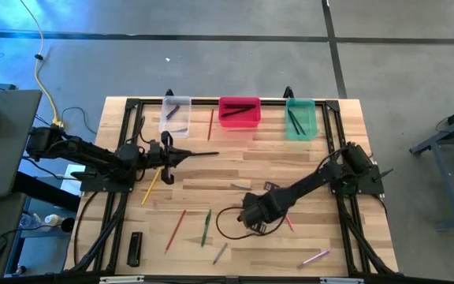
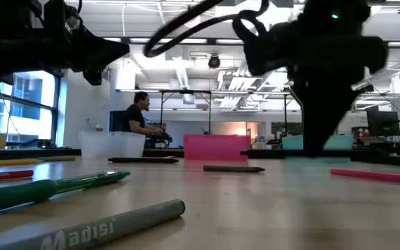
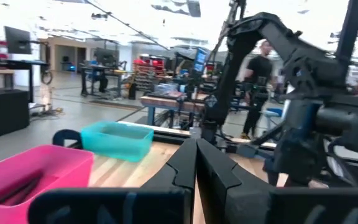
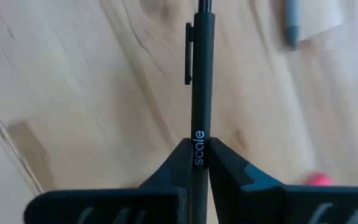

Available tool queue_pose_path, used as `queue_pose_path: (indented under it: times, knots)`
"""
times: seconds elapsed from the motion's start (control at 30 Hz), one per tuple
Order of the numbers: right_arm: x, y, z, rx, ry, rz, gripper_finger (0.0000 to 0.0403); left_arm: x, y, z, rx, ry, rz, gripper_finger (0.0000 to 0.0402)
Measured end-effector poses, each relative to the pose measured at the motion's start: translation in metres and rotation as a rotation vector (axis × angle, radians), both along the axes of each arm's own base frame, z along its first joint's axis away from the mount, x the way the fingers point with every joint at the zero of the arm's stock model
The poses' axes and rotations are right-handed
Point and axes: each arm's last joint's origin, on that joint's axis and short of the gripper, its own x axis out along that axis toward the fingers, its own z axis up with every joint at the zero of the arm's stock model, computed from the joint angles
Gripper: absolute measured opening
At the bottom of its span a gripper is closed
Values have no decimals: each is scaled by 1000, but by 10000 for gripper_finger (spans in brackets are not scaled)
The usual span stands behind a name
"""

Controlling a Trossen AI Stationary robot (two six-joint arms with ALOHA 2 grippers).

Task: Sort crayons/erasers/pens/pencils in bins
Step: Put the black pen into the red bin

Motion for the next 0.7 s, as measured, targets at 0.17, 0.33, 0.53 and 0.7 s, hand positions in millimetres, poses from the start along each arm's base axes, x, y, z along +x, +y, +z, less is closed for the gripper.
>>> queue_pose_path:
  times: [0.17, 0.33, 0.53, 0.7]
  knots:
    - [19, -25, 34, -57, 16, 58, 18, 0, 4, -2, -20, 19, 22, 0]
    - [33, -64, 73, -142, 58, 117, 18, 0, 4, -4, -23, 38, 21, 0]
    - [46, -129, 104, -229, 67, 192, 18, 0, 4, -5, -17, 45, 22, 0]
    - [50, -197, 109, -251, 40, 234, 18, 0, 4, -5, -18, 48, 22, 0]
